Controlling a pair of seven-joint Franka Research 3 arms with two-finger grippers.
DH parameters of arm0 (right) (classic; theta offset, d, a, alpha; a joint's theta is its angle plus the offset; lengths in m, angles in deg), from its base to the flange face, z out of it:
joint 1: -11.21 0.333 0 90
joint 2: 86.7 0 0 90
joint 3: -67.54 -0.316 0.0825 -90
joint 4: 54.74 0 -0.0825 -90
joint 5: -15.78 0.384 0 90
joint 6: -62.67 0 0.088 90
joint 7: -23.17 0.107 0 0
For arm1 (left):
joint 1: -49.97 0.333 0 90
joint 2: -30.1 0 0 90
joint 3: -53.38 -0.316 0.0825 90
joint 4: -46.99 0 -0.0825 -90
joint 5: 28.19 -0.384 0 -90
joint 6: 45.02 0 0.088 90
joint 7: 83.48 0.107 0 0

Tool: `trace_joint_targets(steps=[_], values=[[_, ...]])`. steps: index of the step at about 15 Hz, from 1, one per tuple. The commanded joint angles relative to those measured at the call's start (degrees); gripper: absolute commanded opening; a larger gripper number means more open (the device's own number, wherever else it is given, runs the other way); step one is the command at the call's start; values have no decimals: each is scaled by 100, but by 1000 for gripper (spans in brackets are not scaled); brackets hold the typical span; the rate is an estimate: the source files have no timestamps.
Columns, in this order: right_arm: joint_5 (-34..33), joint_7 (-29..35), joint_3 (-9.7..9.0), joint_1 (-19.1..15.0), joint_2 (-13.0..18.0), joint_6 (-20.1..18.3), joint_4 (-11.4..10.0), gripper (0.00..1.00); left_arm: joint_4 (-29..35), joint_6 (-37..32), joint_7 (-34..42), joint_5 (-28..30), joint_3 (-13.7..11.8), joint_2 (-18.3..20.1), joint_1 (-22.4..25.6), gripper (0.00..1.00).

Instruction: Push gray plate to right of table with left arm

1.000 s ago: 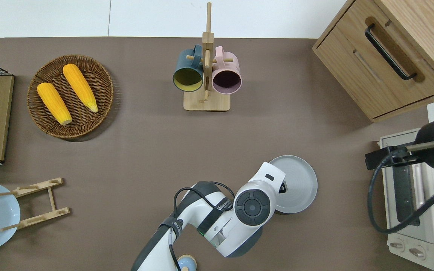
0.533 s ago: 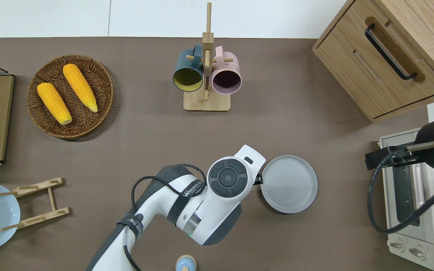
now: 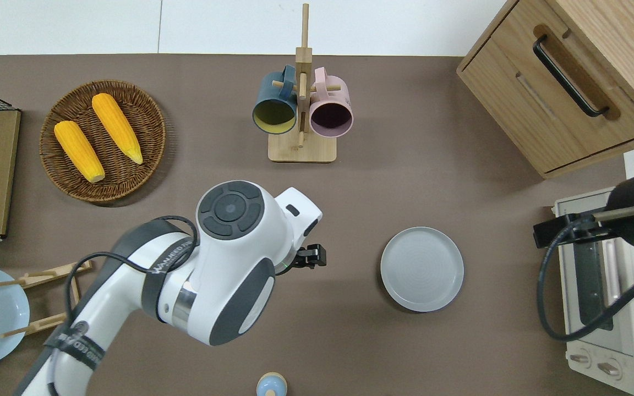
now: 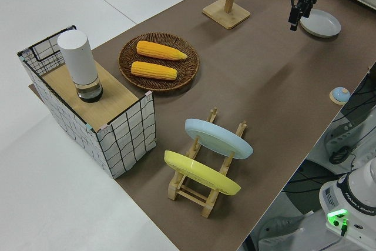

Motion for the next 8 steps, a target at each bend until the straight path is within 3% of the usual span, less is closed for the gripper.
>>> trace_joint_targets(steps=[1, 8], values=[[25, 75, -92, -115, 14, -89, 53, 983, 215, -545, 469, 107, 23, 520, 424, 995], [25, 66, -92, -107, 14, -89, 53, 983, 153, -1601, 1568, -77, -21, 1215, 1505, 995]])
